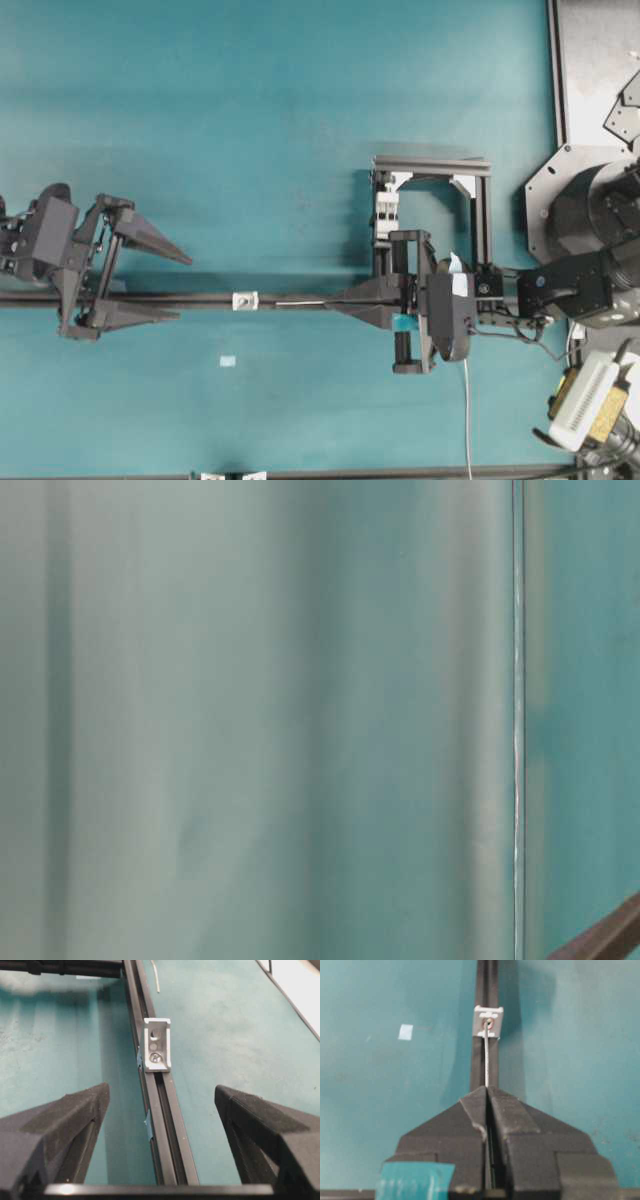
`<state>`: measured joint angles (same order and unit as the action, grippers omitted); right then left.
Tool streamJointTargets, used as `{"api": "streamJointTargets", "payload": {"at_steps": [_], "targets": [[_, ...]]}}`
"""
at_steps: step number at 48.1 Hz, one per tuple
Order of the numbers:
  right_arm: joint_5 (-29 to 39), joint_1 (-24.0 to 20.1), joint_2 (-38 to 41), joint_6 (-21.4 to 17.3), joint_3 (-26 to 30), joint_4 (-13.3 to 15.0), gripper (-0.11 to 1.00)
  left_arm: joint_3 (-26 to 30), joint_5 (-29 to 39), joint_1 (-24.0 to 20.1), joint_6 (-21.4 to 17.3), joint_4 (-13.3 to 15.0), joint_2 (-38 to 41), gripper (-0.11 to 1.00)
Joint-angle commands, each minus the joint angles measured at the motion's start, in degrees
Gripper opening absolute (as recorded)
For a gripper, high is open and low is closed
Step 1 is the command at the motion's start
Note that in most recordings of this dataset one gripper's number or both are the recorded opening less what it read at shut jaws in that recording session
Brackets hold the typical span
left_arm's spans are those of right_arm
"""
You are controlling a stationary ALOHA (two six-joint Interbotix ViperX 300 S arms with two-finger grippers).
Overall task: Insert the wire into the hole on the right side and pull it with the left arm.
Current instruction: 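Carry the wire down to the rail, aligning its tip with the white bracket hole, then push the wire tip leftward through the hole in the white bracket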
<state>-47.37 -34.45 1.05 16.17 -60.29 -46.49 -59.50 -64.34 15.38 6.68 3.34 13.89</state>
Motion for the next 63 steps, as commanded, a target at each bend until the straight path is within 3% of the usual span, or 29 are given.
{"api": "streamJointTargets", "payload": {"at_steps": [1,21,37,63], "targets": [[-1.9,-1.0,0.4,-0.1,1.0,-0.3,0.04,0.6,-1.1,0.7,-0.1,0.3,-0.2,0.82],[-4.7,-1.1,4.1,-0.7,1.5,-0.4,0.04,2.5,-2.0,1.1,-0.1,0.3,2.5,0.82],[-8.3,-1.4,6.9,-3.8,1.1,-0.4,0.04,4.3,-2.1,1.1,0.0,0.2,4.6,0.82],[-11.5,-1.9,8.9,-4.3,1.3,-0.4,0.04,4.8,-2.0,0.0,0.0,0.3,5.0,0.82]]}}
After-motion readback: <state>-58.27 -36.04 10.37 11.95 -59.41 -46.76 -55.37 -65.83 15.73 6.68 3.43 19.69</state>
